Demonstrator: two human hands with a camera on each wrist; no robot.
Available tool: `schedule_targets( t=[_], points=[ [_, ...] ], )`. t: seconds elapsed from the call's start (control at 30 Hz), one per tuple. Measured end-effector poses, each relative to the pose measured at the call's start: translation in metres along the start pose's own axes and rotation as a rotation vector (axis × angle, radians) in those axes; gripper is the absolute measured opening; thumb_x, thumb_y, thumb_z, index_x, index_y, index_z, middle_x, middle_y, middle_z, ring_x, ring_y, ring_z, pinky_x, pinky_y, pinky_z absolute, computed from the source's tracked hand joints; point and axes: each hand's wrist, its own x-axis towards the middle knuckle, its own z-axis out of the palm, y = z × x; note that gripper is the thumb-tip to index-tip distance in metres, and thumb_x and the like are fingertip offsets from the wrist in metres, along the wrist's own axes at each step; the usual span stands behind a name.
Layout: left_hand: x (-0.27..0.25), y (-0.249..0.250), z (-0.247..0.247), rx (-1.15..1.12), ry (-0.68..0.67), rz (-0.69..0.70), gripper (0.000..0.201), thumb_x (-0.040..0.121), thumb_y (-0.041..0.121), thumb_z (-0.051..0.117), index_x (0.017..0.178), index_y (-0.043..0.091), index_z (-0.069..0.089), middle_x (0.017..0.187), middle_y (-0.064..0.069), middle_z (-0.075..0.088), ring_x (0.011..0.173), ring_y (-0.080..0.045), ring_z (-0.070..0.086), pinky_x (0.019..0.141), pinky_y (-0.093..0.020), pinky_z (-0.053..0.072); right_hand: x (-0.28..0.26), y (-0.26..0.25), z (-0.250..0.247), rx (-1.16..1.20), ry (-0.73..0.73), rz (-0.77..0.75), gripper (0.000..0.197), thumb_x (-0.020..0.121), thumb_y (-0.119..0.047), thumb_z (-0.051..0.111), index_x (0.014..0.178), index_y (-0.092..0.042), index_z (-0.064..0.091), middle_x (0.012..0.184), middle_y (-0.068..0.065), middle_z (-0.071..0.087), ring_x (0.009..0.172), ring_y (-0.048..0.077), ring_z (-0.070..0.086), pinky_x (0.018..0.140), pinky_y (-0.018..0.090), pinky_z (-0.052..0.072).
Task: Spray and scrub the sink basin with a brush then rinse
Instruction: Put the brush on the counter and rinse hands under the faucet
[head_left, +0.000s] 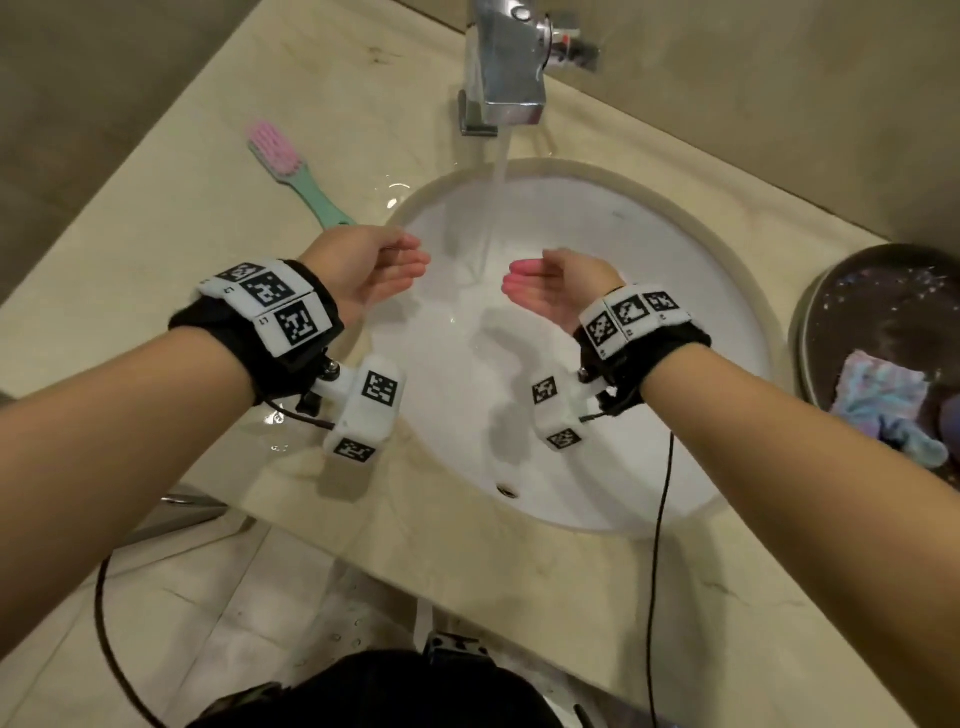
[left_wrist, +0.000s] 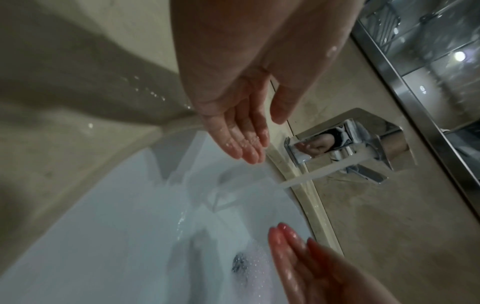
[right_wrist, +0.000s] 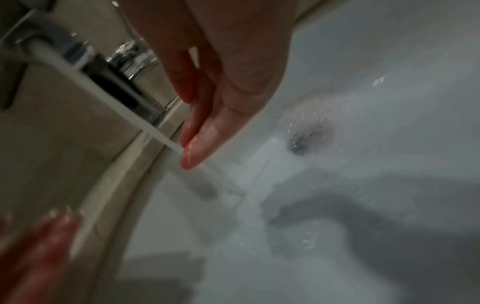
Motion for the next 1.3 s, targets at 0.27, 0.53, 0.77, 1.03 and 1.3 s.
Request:
schedule_targets(
  t=[0.27, 0.53, 0.77, 1.03, 1.3],
  points=[
    [0.006, 0.01, -0.024, -0.034, 0.028, -0.011, 0.022, 0.099, 0.021, 0.044, 0.086, 0.012, 0.059, 0.086, -0.002, 0.067, 0.077, -0.008, 0.065, 0.067, -0.015, 0.055, 0.022, -0.031, 0.051, 0.552, -0.039, -0.02, 0.033, 0.103, -0.012, 0.029, 0.083, 0.005, 0.049, 0.066, 0.019, 0.061, 0.073, 0.027, 0.055, 0.091, 0.037, 0.049],
    [0.01, 0.011, -0.032, -0.051, 0.026, -0.02, 0.023, 0.099, 0.022, 0.044, 0.085, 0.011, 0.059, 0.076, 0.001, 0.069, 0.075, -0.008, 0.066, 0.065, -0.016, 0.054, 0.026, -0.03, 0.061, 0.578, -0.11, 0.026, 0.024, 0.099, -0.004, 0.029, 0.087, 0.008, 0.047, 0.078, 0.016, 0.051, 0.072, 0.026, 0.052, 0.066, 0.034, 0.047],
    [0.008, 0.009, -0.032, -0.045, 0.014, -0.017, 0.023, 0.099, 0.021, 0.042, 0.085, 0.012, 0.057, 0.085, -0.002, 0.065, 0.077, -0.008, 0.063, 0.074, -0.018, 0.052, 0.013, 0.018, 0.061, -0.19, -0.196, 0.174, 0.022, 0.094, -0.004, 0.043, 0.098, 0.013, 0.056, 0.072, 0.019, 0.069, 0.06, 0.026, 0.069, 0.053, 0.034, 0.058],
    [0.011, 0.013, -0.022, -0.096, -0.024, -0.02, 0.018, 0.096, 0.018, 0.048, 0.085, 0.01, 0.059, 0.082, -0.002, 0.069, 0.08, -0.01, 0.066, 0.072, -0.018, 0.055, -0.007, 0.055, -0.014, -1.14, -0.222, 0.443, 0.039, 0.091, -0.006, 0.037, 0.064, 0.007, 0.063, 0.05, 0.015, 0.064, 0.044, 0.022, 0.064, 0.05, 0.026, 0.056],
    [0.028, 0.016, 0.014, -0.038, -0.087, -0.075, 0.018, 0.097, 0.018, 0.046, 0.087, 0.011, 0.06, 0.074, 0.0, 0.07, 0.076, -0.009, 0.066, 0.063, -0.017, 0.055, -0.026, 0.025, -0.084, -1.593, 0.314, 0.113, 0.018, 0.092, -0.014, 0.047, 0.095, -0.002, 0.06, 0.107, 0.015, 0.064, 0.09, 0.033, 0.061, 0.076, 0.029, 0.048]
  ],
)
